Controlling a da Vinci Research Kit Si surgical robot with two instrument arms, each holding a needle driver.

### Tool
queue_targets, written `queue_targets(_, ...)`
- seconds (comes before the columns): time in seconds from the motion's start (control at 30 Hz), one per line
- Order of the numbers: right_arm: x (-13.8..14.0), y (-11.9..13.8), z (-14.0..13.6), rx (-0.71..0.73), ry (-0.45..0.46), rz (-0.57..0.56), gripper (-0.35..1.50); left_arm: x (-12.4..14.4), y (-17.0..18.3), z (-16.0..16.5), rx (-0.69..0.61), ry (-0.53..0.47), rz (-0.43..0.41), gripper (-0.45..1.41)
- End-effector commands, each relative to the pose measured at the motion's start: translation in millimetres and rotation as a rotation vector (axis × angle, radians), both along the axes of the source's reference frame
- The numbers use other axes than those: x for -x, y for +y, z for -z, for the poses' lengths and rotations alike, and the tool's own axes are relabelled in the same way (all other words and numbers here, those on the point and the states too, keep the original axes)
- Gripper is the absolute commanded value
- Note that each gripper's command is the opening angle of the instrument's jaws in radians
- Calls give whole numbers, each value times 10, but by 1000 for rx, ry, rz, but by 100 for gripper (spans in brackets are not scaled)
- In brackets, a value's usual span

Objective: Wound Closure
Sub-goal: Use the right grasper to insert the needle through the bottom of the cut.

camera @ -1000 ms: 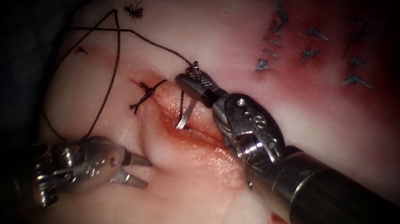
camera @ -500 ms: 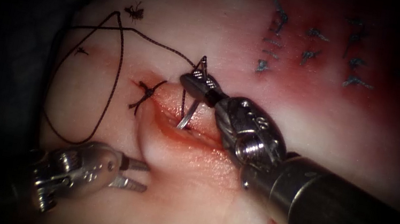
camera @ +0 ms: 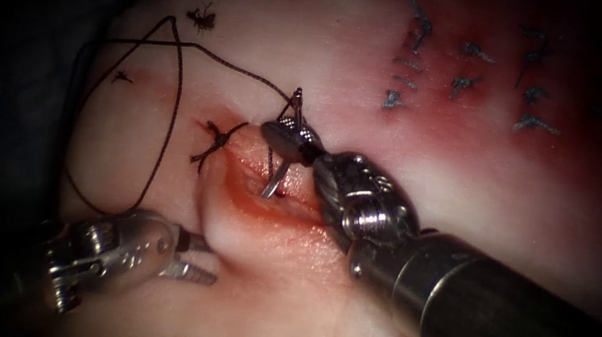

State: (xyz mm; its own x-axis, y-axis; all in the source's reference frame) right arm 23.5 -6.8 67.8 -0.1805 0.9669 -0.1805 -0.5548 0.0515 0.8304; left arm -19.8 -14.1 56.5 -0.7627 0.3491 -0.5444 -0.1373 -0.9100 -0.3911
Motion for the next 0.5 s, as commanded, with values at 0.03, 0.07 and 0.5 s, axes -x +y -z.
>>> queue_targets(0.03, -7, 2, 1, -15, 8, 3, -35, 6, 5, -6, 2, -1, 0, 11)
queue_targets(0.07, -8, 1, 3, -27, 23, 4, -35, 6, 5, -6, 2, -1, 1, 11)
queue_targets(0.5, -37, -5, 17, 44, 82, -58, -35, 9, 7, -8, 2, 1, 4, 11)
